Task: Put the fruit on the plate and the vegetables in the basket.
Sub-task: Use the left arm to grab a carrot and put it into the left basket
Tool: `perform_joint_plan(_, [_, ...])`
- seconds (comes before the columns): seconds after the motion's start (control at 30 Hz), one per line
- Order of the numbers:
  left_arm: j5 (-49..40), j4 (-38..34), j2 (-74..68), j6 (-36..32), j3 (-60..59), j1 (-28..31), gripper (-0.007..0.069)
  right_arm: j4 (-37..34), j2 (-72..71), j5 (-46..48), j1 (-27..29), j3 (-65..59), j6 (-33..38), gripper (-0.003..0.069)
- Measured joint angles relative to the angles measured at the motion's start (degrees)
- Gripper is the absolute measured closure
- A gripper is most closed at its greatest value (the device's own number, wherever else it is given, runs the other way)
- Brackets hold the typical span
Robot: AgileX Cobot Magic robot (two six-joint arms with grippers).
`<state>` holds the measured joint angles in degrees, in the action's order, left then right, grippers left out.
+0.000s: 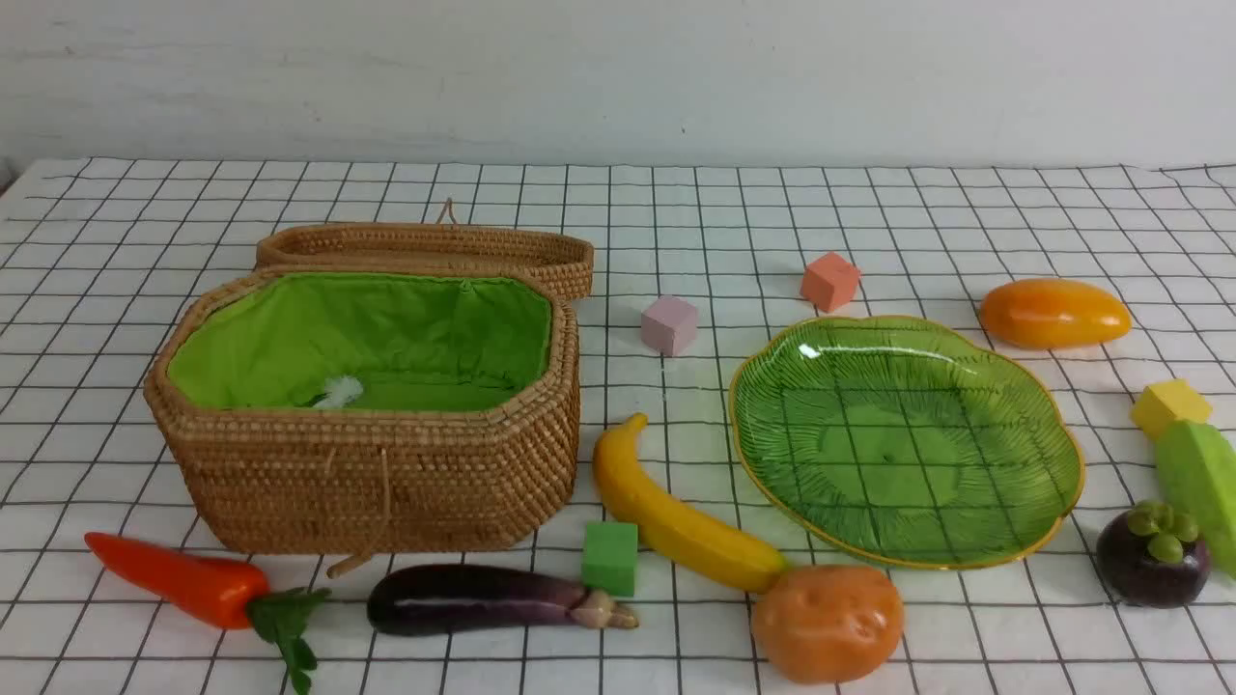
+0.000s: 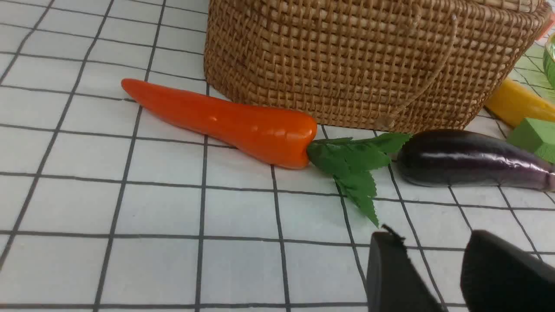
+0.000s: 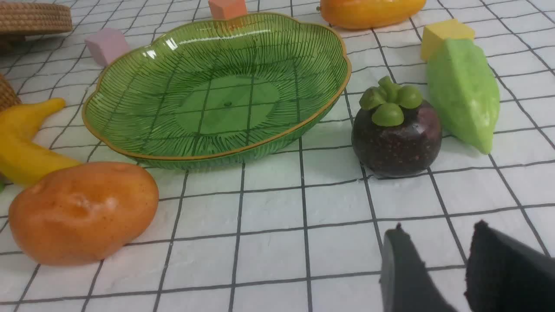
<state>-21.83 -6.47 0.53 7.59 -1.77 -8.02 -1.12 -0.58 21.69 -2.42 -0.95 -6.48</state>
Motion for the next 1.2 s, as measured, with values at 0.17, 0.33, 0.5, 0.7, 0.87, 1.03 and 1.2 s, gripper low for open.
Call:
perform_joint_plan(0.17, [0.0, 0.0, 0.0, 0.0, 0.0, 0.0, 0.0386, 0.0, 0.0, 0.0, 0.0, 0.0, 0.0, 0.0415])
perform_joint_plan(0.33, [0.0, 0.0, 0.0, 0.0, 0.0, 0.0, 0.0386, 0.0, 0.0, 0.0, 0.0, 0.0, 0.0, 0.0415])
perform_joint_plan(0.5, [0.1, 0.0, 0.0, 0.0, 0.0, 0.0, 0.0386, 0.0, 0.0, 0.0, 0.0, 0.0, 0.0, 0.0415])
perform_joint_plan(0.7, [6.4, -6.1, 0.0, 3.8, 0.0, 0.0, 0.0386, 0.0, 0.0, 0.0, 0.0, 0.0, 0.0, 0.0415])
perform_joint_plan(0.87, [17.7, -19.7, 0.0, 11.8, 0.0, 0.0, 0.0386, 0.0, 0.0, 0.0, 0.0, 0.0, 0.0, 0.0415])
perform_joint_plan(1.03, [26.9, -29.3, 0.0, 14.6, 1.4, 0.0, 0.0438, 0.0, 0.0, 0.0, 0.0, 0.0, 0.0, 0.0415])
perform_joint_plan(1.2, [13.7, -24.6, -3.5, 6.4, 11.7, 0.0, 0.0637, 0.0, 0.0, 0.0, 0.0, 0.0, 0.0, 0.0415])
